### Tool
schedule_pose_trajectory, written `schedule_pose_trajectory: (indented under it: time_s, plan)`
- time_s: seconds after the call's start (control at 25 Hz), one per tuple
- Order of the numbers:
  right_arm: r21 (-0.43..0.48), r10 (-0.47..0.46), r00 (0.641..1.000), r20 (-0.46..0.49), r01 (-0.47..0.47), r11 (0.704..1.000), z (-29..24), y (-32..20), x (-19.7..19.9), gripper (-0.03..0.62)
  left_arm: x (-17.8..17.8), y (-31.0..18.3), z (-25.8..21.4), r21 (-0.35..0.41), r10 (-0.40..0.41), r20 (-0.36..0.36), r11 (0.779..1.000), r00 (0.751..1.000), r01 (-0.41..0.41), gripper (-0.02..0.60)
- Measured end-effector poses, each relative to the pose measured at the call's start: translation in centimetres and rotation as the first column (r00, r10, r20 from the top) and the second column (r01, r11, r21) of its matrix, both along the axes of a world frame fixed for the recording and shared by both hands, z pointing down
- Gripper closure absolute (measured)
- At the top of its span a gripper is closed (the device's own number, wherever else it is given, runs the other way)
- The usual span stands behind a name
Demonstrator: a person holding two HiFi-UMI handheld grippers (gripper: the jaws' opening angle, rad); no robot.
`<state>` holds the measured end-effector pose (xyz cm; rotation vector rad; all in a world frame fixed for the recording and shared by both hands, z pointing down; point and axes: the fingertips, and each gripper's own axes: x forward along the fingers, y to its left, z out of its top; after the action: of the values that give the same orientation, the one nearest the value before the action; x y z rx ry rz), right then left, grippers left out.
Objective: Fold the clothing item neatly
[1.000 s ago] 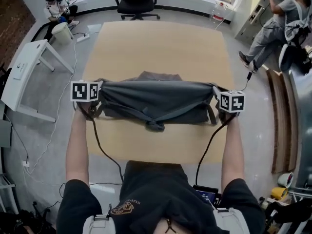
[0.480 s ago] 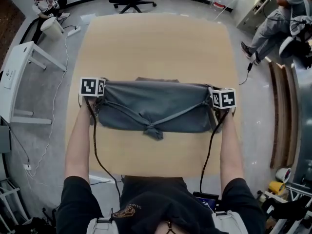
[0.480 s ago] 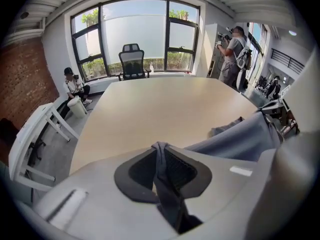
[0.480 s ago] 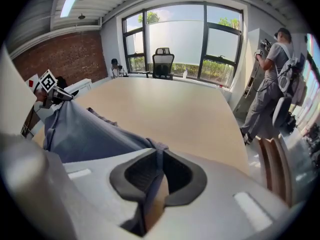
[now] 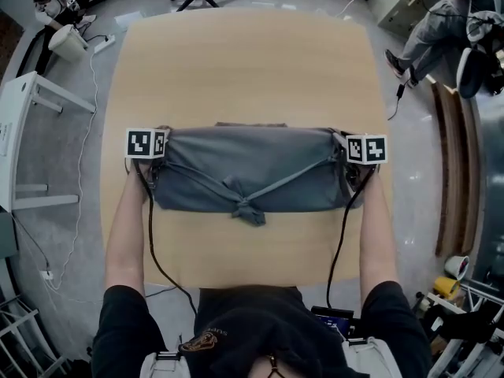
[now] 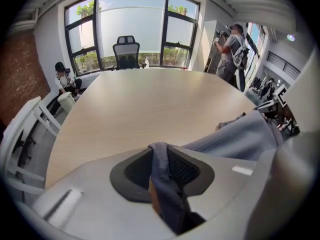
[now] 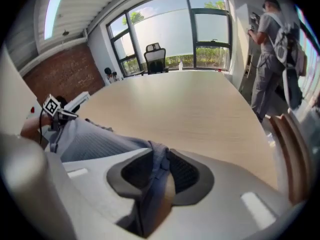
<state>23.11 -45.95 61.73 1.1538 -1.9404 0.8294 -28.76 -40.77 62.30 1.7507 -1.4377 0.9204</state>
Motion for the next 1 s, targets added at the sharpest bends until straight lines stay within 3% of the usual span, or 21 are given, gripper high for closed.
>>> schedule_pose_trajectory:
  time_s: [0.12, 0.32, 0.48, 0.6, 0.76, 0.88, 1.0]
  plan:
    - [0.041, 0.040, 0.998, 0.055, -0.042, 0.998, -2.0, -0.1, 1.0, 0.461, -0.2, 0.0, -2.1, 0.080, 0.001, -0.060, 0.997, 0.998, 0.004, 0.445]
    - [0.141, 0.003, 1.000, -0.005, -0.002, 0.990, -4.2, 0.0, 1.6, 0.459, -0.9, 0.1, -5.6, 0.193, -0.011, 0.054, 0.981, 0.998, 0.000, 0.391]
    - [0.210, -0.031, 0.999, -0.033, 0.037, 0.977, -6.1, -0.3, -1.3, 0.461, -1.5, 0.4, -8.1, 0.236, 0.009, 0.098, 0.971, 0.995, -0.032, 0.393]
    - [0.245, -0.081, 0.996, -0.028, 0.086, 0.966, -7.7, 0.0, -3.8, 0.483, 0.5, 1.4, -8.6, 0.220, 0.083, 0.083, 0.970, 0.993, -0.100, 0.408]
    - [0.161, -0.130, 0.991, -0.024, 0.132, 0.978, -5.9, 1.9, -5.4, 0.583, 3.3, 3.3, -6.1, 0.141, 0.179, 0.102, 0.971, 0.979, -0.192, 0.437]
    - [0.079, -0.130, 0.988, -0.078, 0.136, 0.988, -2.7, 2.4, -4.5, 0.591, 3.1, 3.6, -3.7, 0.098, 0.169, 0.127, 0.978, 0.977, -0.182, 0.448]
    - [0.060, -0.108, 0.986, -0.129, 0.116, 0.991, -0.4, 1.8, -3.0, 0.591, 2.5, 3.2, -2.1, 0.076, 0.140, 0.137, 0.986, 0.981, -0.151, 0.449]
